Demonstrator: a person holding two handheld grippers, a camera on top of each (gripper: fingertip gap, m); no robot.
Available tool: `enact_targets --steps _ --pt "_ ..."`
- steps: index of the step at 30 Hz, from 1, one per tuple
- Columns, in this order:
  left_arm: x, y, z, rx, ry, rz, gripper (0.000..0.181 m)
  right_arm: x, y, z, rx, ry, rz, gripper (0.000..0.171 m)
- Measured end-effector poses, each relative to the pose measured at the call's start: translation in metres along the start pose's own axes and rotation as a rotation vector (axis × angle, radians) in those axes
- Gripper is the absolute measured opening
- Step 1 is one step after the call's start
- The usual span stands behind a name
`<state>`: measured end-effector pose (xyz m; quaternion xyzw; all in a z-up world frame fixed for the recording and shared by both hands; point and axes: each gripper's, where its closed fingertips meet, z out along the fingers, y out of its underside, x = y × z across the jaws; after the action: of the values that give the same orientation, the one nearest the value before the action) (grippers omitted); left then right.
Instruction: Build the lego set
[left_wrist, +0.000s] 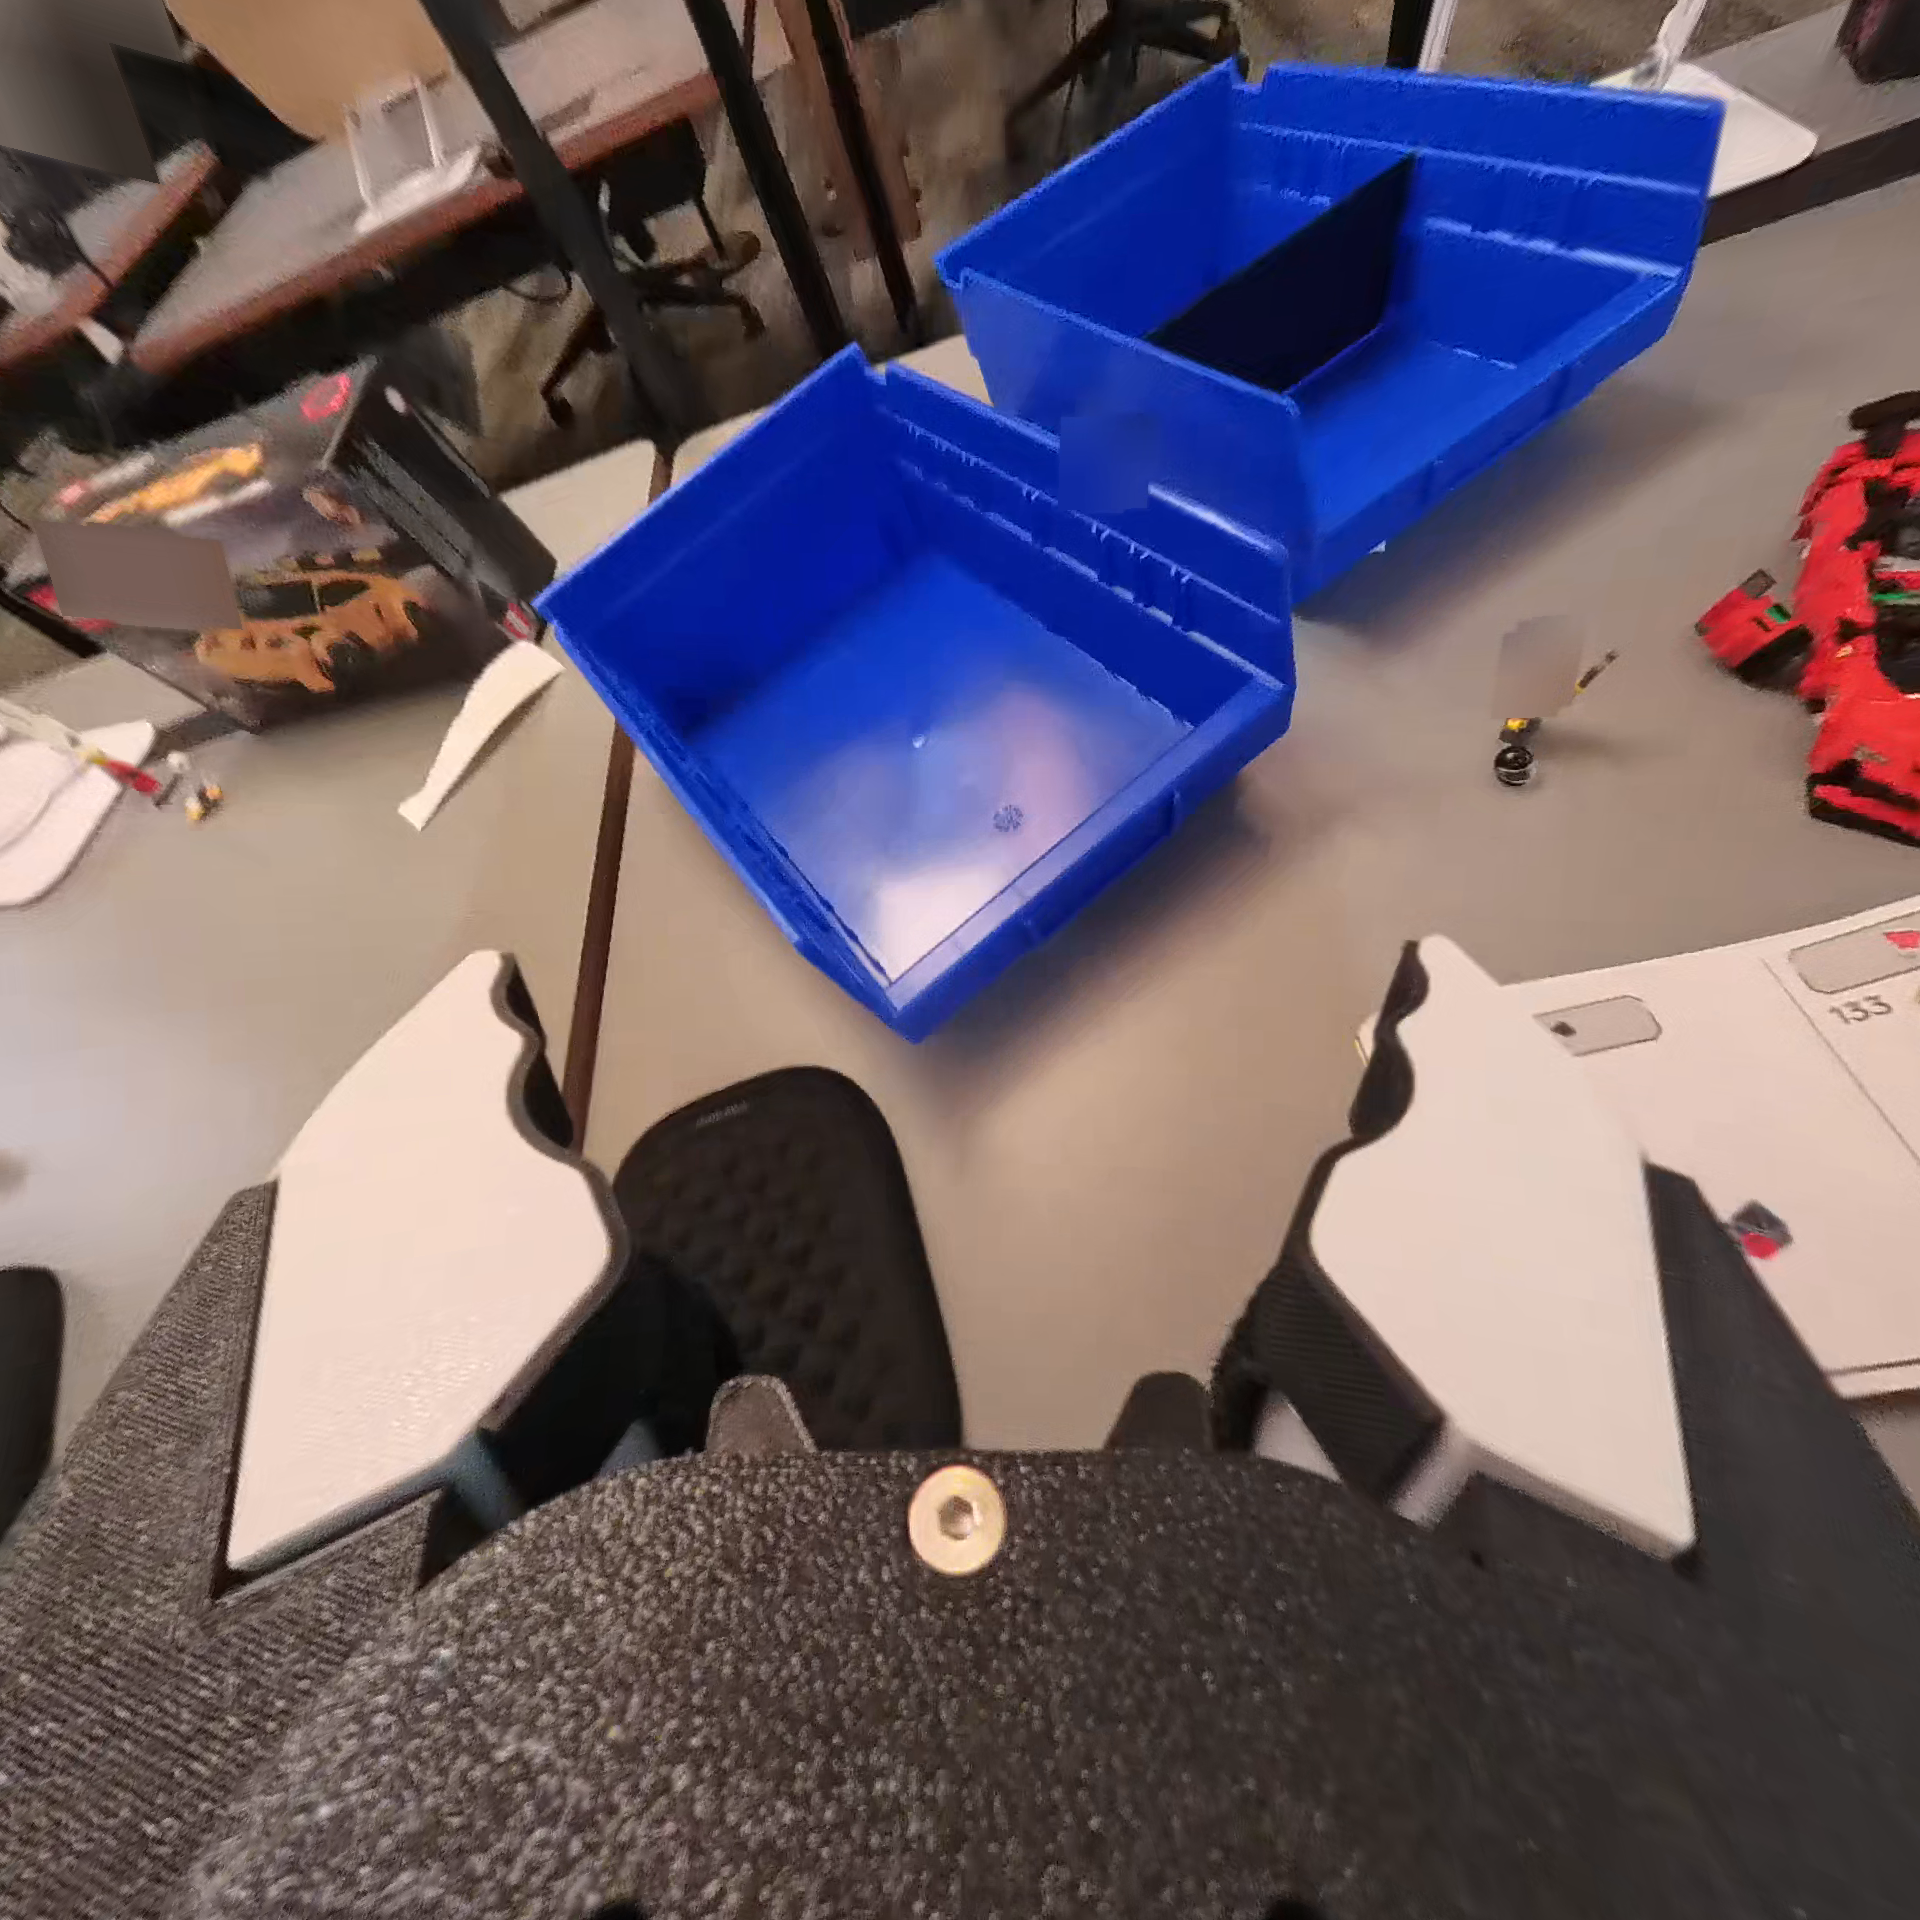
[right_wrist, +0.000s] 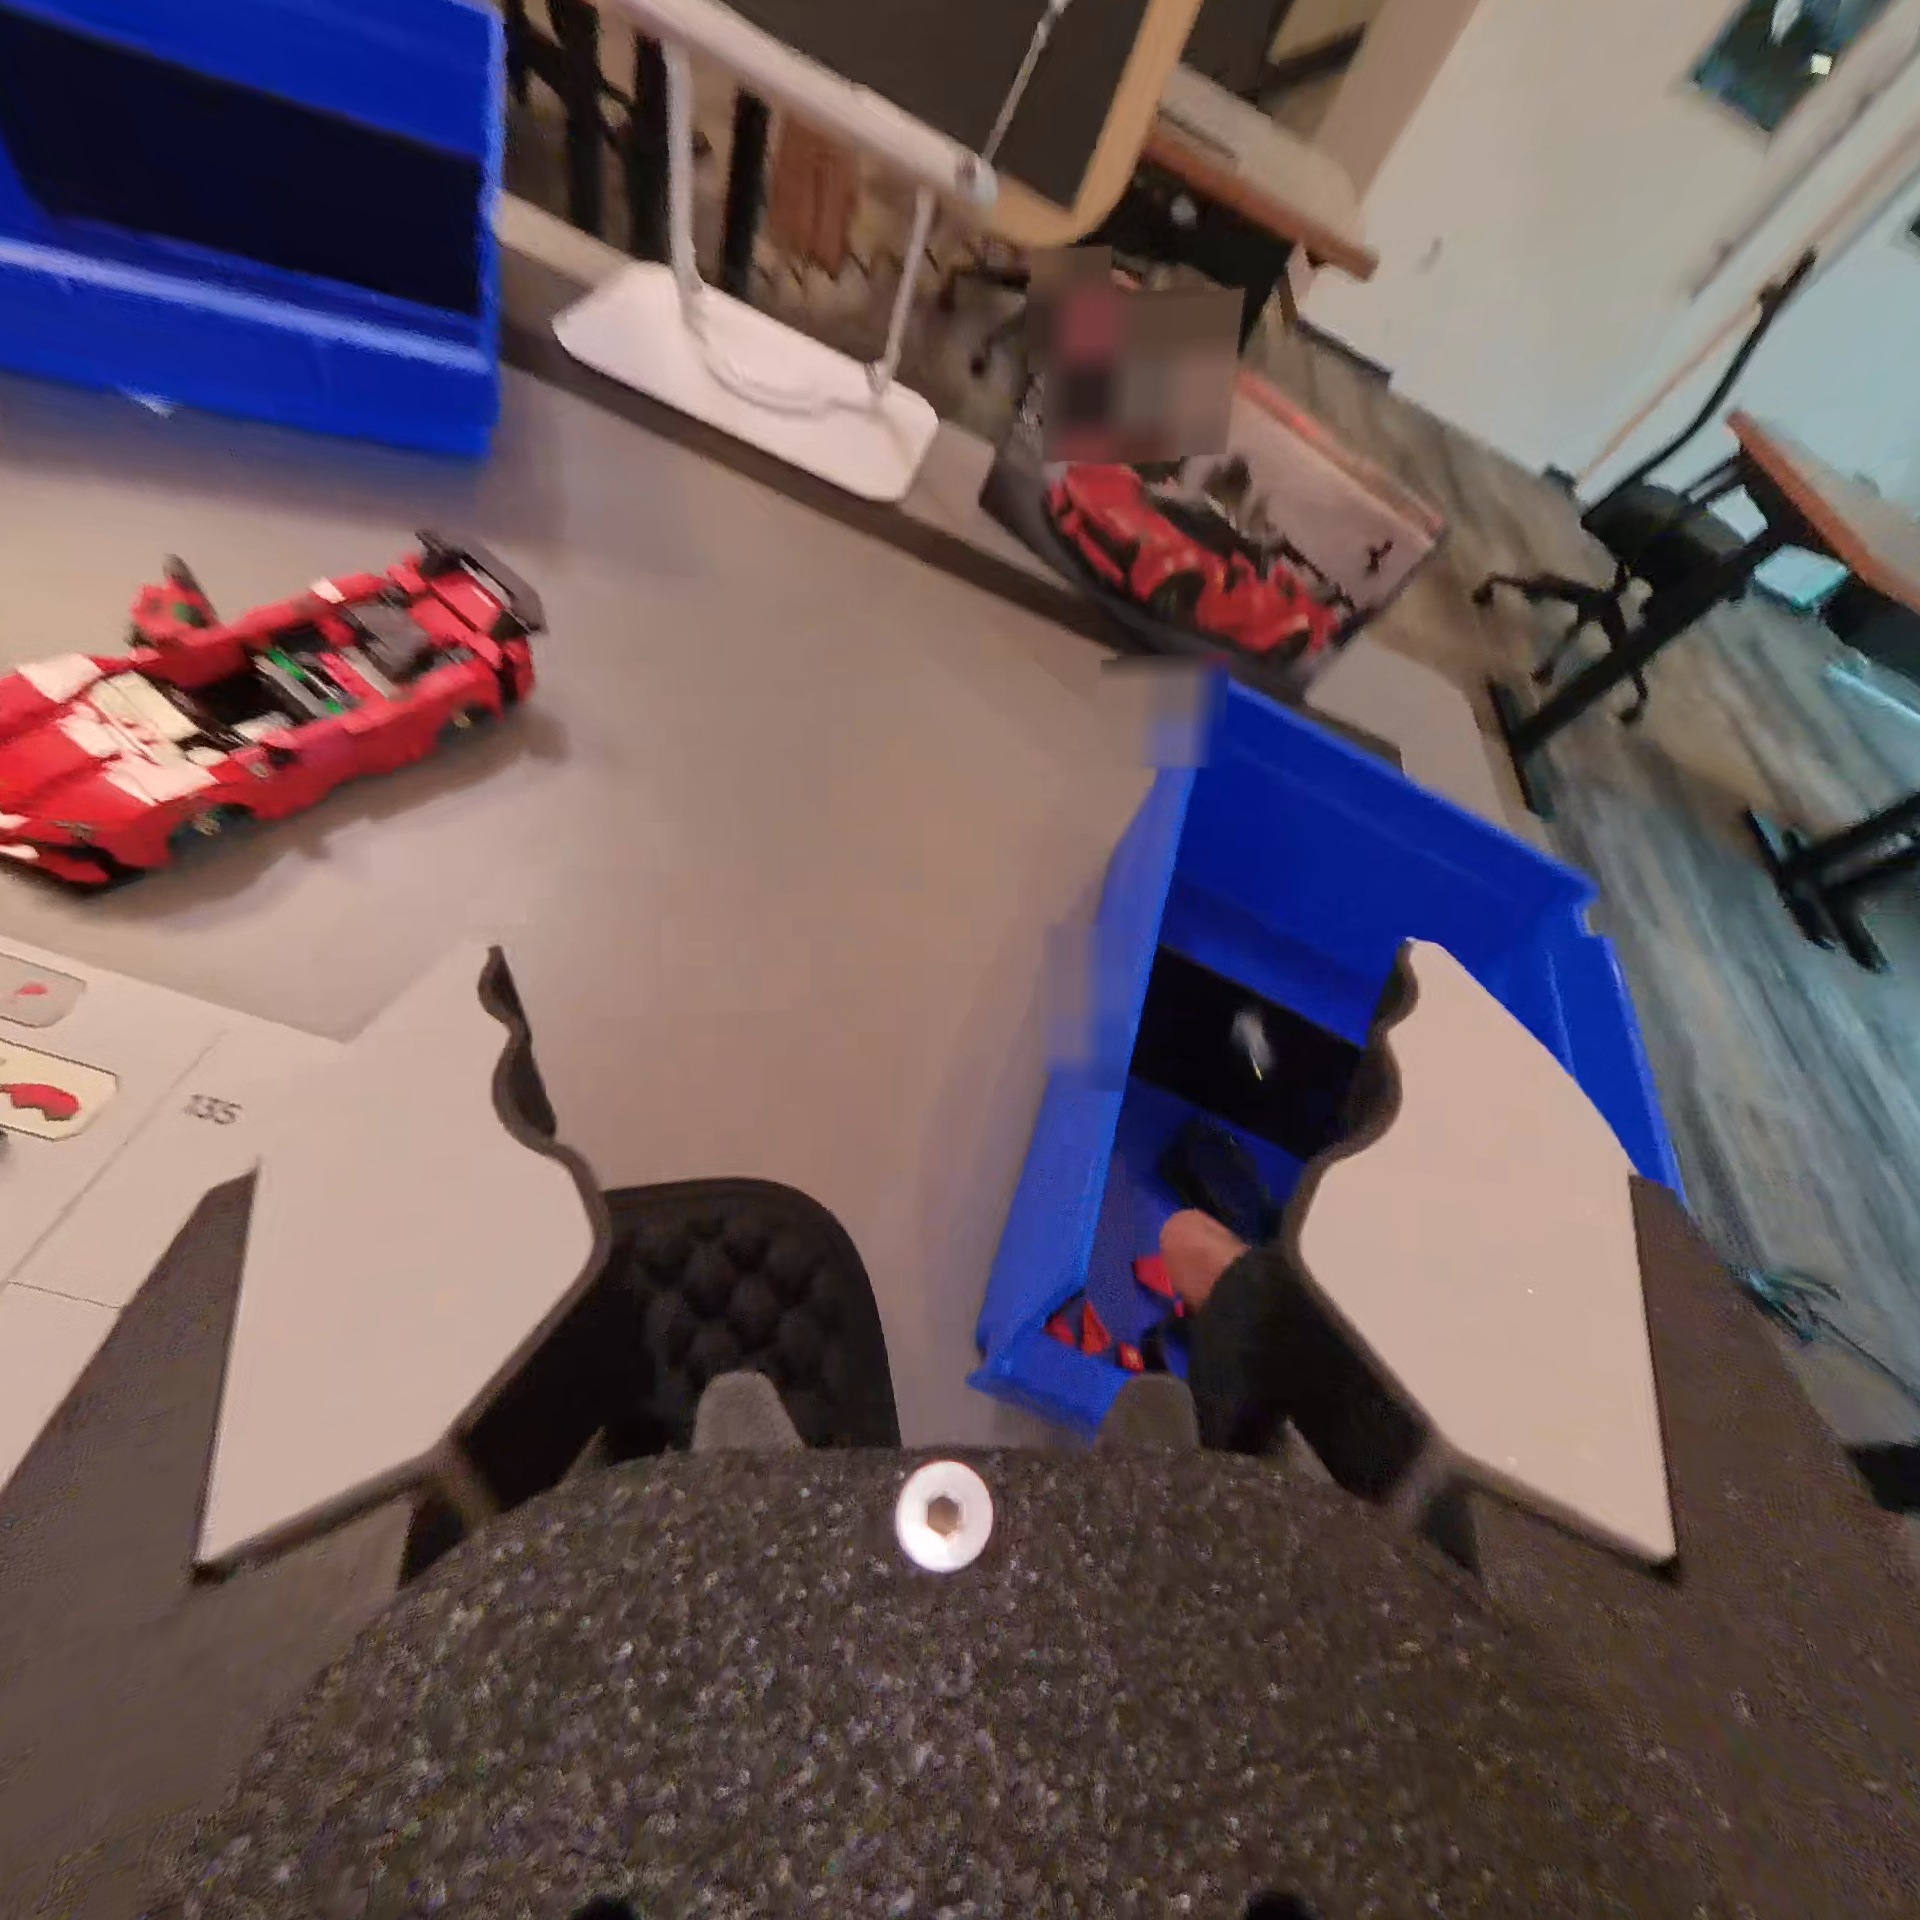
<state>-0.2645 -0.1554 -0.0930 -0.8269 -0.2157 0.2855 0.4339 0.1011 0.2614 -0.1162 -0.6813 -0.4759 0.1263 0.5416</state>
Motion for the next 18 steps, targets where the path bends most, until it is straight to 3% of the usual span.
enact_targets --steps 6,13,18 --pt "0.051 -0.023 0.016 0.055 0.125 0.069 0.146 -0.014 -0.003 0.001 0.007 -0.052 0.040 0.147" --pt "0.149 -0.027 0.047 0.009 0.305 0.218 0.147 -0.064 -0.003 0.009 -0.040 -0.188 -0.001 0.146" --pt "0.243 -0.008 0.054 -0.059 0.630 0.251 0.146 -0.132 0.004 0.023 -0.097 -0.351 -0.082 0.144"
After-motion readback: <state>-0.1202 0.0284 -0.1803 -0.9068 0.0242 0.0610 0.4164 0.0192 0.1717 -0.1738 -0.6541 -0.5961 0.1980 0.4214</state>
